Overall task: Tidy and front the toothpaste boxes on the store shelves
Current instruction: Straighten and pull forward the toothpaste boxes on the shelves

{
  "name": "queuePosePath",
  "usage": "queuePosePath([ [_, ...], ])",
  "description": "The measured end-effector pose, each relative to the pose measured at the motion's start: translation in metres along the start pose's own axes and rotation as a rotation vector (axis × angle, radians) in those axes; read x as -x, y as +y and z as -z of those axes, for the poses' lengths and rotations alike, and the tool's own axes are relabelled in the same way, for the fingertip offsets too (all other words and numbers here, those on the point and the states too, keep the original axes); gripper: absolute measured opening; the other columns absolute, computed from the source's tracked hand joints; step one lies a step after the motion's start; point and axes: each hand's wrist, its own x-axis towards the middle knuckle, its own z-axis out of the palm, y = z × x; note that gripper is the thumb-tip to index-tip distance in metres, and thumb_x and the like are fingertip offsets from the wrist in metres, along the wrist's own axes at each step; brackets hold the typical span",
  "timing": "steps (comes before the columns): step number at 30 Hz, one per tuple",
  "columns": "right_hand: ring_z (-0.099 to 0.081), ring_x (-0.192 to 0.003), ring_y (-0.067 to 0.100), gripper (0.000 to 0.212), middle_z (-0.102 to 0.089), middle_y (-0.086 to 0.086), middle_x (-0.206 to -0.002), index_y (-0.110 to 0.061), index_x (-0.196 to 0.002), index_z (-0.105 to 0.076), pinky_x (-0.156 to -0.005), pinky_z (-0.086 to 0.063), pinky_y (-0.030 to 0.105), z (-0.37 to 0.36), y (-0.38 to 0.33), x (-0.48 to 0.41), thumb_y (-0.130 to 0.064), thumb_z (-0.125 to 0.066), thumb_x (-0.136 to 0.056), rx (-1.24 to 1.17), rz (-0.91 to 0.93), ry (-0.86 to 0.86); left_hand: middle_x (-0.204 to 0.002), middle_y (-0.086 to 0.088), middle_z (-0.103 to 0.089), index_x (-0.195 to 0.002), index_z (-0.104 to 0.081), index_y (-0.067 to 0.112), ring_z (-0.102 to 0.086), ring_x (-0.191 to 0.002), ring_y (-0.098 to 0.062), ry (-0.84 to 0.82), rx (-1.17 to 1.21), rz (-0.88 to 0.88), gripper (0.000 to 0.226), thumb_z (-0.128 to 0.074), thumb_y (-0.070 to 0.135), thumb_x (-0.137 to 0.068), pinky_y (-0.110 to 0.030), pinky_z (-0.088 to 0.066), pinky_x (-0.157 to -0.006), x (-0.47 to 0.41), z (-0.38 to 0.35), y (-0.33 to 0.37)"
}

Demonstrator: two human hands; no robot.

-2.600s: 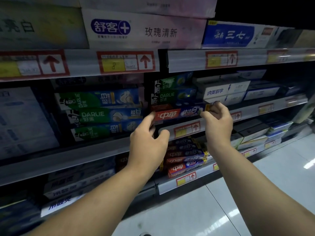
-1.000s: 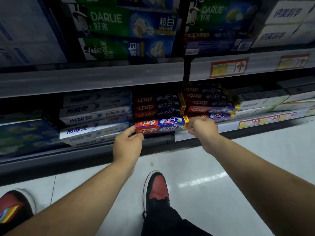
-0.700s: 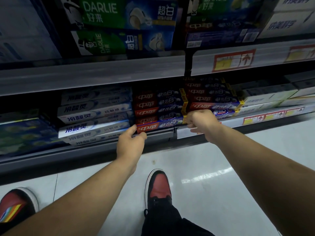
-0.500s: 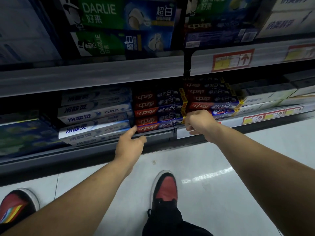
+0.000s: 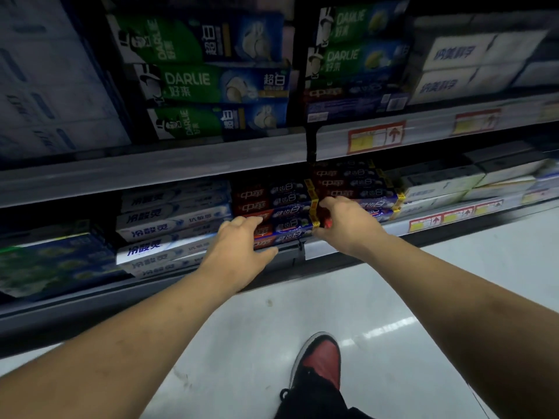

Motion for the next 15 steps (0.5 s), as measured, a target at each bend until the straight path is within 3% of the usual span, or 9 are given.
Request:
queuePosePath([
  [4, -0.060, -0.113, 0.025, 0.051, -0.055, 0.002, -0.133, -0.020, -0.139, -0.054, -0.093, -0.054, 0.047, 0.045, -0.005, 0.014, -0.037, -0.066, -0.093, -0.085, -0.009, 0.188, -0.136, 0.002, -0.055, -0.146, -0.050, 0.022, -0.046, -0.128, -0.020, 0.046, 0.001, -0.114, 0.066, -0.072, 0.045, -0.088, -0.034, -0.041, -0.109, 0.000, 0.030, 0.035],
  [7, -0.063, -0.101, 0.022, 0.034, -0.063, 0.002, -0.123, -0.018, -0.124, -0.063, -0.086, -0.053, 0.038, 0.079, -0.004, 0.012, -0.033, -0.062, -0.095, -0.313, -0.074, 0.460, -0.131, 0.006, -0.057, -0.139, -0.056, 0.021, -0.050, -0.125, -0.015, 0.135, 0.103, -0.192, 0.053, -0.069, 0.042, -0.092, -0.031, -0.042, -0.107, -0.002, 0.055, 0.060],
  [10, -0.061, -0.102, 0.020, 0.027, -0.064, 0.002, -0.116, -0.017, -0.118, -0.064, -0.089, -0.051, 0.036, 0.103, -0.003, 0.004, -0.027, -0.061, -0.094, -0.544, -0.148, 0.652, -0.135, 0.007, -0.056, -0.138, -0.056, 0.021, -0.049, -0.127, -0.011, 0.211, 0.193, -0.245, 0.045, -0.065, 0.036, -0.096, -0.022, -0.038, -0.104, -0.009, 0.078, 0.087],
  [15, -0.060, -0.105, 0.022, 0.041, -0.059, 0.003, -0.122, -0.014, -0.129, -0.061, -0.091, -0.049, 0.037, 0.115, 0.005, -0.013, -0.029, -0.061, -0.091, -0.672, -0.228, 0.732, -0.147, -0.001, -0.049, -0.148, -0.046, 0.018, -0.045, -0.135, -0.016, 0.244, 0.290, -0.212, 0.055, -0.061, 0.035, -0.098, -0.018, -0.029, -0.100, -0.032, 0.091, 0.125],
])
